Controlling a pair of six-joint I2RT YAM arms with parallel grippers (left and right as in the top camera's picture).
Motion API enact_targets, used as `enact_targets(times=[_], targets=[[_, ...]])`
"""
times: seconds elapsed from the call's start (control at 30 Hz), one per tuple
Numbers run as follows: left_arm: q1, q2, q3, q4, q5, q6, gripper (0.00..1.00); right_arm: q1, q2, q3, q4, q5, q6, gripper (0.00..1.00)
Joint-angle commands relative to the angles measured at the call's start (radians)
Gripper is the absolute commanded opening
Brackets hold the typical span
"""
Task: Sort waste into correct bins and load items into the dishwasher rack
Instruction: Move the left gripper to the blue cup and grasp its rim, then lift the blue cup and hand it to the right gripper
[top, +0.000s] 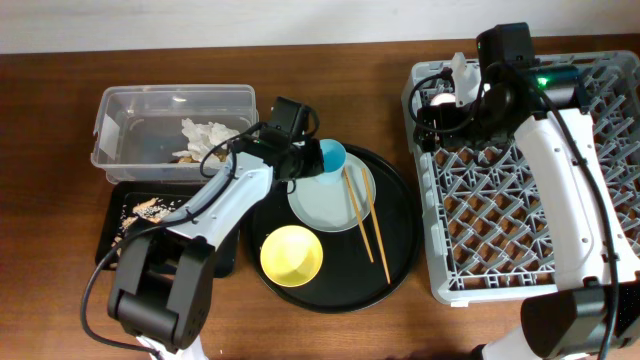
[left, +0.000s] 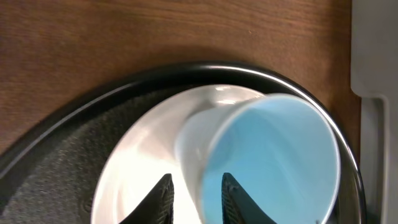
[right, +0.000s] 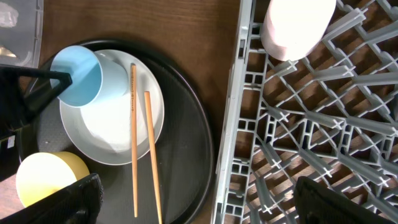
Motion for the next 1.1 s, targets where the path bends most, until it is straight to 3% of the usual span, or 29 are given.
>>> enact_targets(times=[0.0, 0.07, 0.2, 0.53, 0.87, 0.97, 1.07], targets=[[-0.008, 0.010, 0.017, -0.013, -0.028, -0.005, 0.20, -0.003, 0.007, 0.008, 0.000, -0.009, 0.004, 0.99], [-0.008, 0.010, 0.017, -0.018, -0.035, -0.005, 0.18, -0.003, 0.007, 0.008, 0.000, -0.009, 0.004, 0.99], [-0.008, 0.010, 0.018, -0.015, -0.034, -0.005, 0.01, -0.003, 0.007, 0.008, 0.000, -0.009, 0.004, 0.99], [-0.007, -0.037, 0.093, -0.081, -0.034, 0.003, 0.01, -0.003, 0.007, 0.008, 0.000, -0.009, 0.004, 0.98], [-0.008, -0.288, 0.122, -0.232, -0.025, 0.002, 0.01, -0.003, 0.007, 0.008, 0.000, -0.009, 0.004, 0.99], [-0.008, -0.334, 0.122, -0.285, 0.064, 0.005, 0.00, -0.003, 0.007, 0.008, 0.000, -0.009, 0.004, 0.99], [-0.006, -0.360, 0.122, -0.301, 0.211, 0.085, 0.00, -0.003, 0.007, 0.008, 0.000, -0.009, 0.004, 0.99]])
